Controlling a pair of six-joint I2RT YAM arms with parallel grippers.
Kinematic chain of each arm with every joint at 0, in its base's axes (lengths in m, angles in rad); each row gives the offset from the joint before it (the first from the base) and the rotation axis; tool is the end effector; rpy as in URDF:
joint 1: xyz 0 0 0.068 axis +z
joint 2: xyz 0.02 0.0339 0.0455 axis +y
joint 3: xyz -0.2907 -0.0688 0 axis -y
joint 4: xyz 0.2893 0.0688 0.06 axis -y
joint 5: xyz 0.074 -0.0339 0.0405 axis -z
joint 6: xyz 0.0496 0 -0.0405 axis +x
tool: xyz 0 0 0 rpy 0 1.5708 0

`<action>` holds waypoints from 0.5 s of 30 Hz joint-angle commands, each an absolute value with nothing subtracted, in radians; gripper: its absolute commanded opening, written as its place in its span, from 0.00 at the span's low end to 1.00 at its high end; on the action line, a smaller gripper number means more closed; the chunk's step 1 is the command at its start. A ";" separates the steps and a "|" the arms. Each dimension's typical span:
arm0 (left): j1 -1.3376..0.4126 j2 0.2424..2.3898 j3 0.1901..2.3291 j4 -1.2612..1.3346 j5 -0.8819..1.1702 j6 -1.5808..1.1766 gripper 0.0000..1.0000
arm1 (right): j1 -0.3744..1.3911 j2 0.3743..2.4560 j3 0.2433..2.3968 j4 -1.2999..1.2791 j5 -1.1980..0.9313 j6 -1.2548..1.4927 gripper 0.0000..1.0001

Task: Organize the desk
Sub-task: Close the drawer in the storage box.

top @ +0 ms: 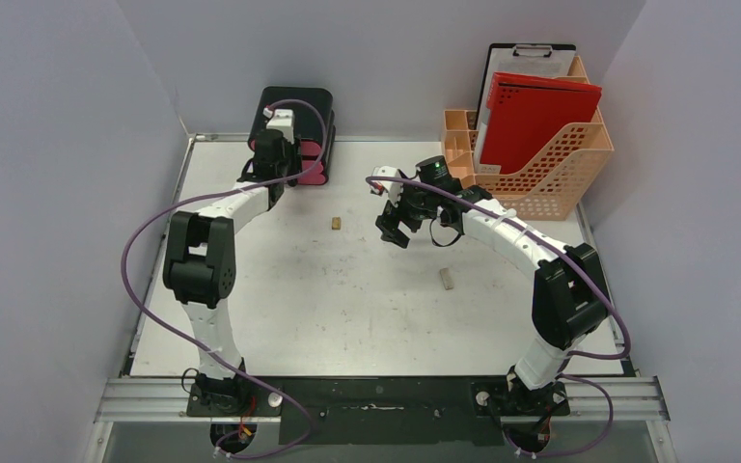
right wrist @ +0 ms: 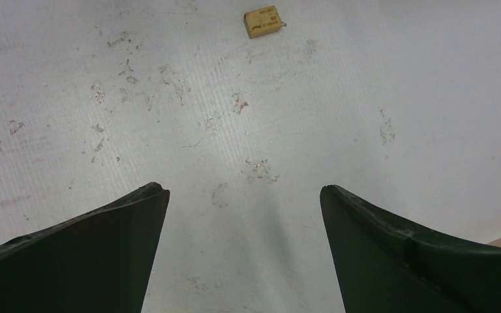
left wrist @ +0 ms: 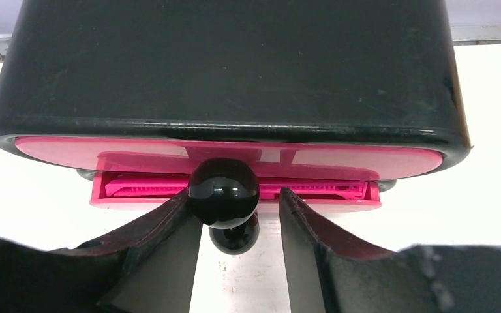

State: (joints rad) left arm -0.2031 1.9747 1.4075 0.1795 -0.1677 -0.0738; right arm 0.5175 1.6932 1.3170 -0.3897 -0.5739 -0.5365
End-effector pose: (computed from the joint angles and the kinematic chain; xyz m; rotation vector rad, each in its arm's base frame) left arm 0.5152 -0.0976 0.2295 0.0161 1.9528 -0.0185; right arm 0.3603 0.2361 0.2714 -1.3793 1.8070 0.6564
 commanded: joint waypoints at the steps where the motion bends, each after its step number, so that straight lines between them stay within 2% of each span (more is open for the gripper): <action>1: -0.208 1.963 1.443 0.192 -0.163 -0.049 0.44 | 0.514 1.687 1.323 -0.349 -0.591 -0.533 0.90; 11: -0.198 1.727 1.191 0.275 -0.065 -0.087 0.46 | 0.514 1.693 1.326 -0.352 -0.594 -0.536 0.90; 13: -0.199 1.714 1.144 0.334 -0.056 -0.081 0.40 | 0.513 1.694 1.326 -0.352 -0.593 -0.535 0.90; 15: -0.199 1.727 1.116 0.398 -0.063 -0.065 0.29 | 0.513 1.695 1.328 -0.352 -0.591 -0.533 0.90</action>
